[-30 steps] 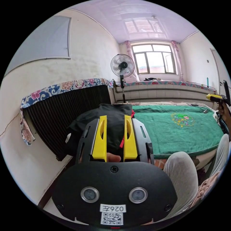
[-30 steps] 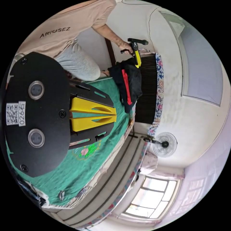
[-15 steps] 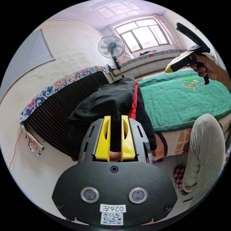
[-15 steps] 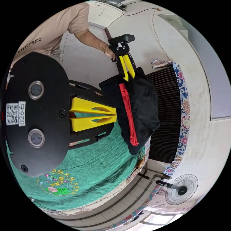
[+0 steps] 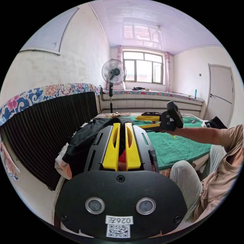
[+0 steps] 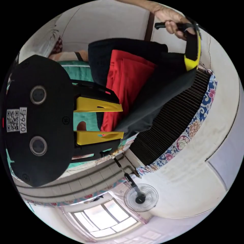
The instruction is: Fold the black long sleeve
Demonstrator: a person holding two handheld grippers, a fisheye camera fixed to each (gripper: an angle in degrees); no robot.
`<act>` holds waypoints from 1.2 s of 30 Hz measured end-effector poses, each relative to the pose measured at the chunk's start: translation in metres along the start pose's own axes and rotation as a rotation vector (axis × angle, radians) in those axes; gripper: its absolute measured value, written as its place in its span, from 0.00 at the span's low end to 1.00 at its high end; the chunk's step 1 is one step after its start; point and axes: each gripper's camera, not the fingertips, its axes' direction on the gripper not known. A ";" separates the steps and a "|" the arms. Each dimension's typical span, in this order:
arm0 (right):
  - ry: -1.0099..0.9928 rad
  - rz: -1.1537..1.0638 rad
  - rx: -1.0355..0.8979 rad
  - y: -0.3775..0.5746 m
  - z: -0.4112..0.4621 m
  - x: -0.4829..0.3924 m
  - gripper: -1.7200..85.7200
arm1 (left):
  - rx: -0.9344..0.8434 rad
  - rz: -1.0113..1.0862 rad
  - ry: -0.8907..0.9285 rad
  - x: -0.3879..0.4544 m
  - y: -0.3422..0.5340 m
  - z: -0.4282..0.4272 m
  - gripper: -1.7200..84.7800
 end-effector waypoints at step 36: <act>0.505 0.370 -0.467 0.282 -0.344 0.161 0.01 | 0.286 0.254 1.088 0.265 -0.149 0.082 0.04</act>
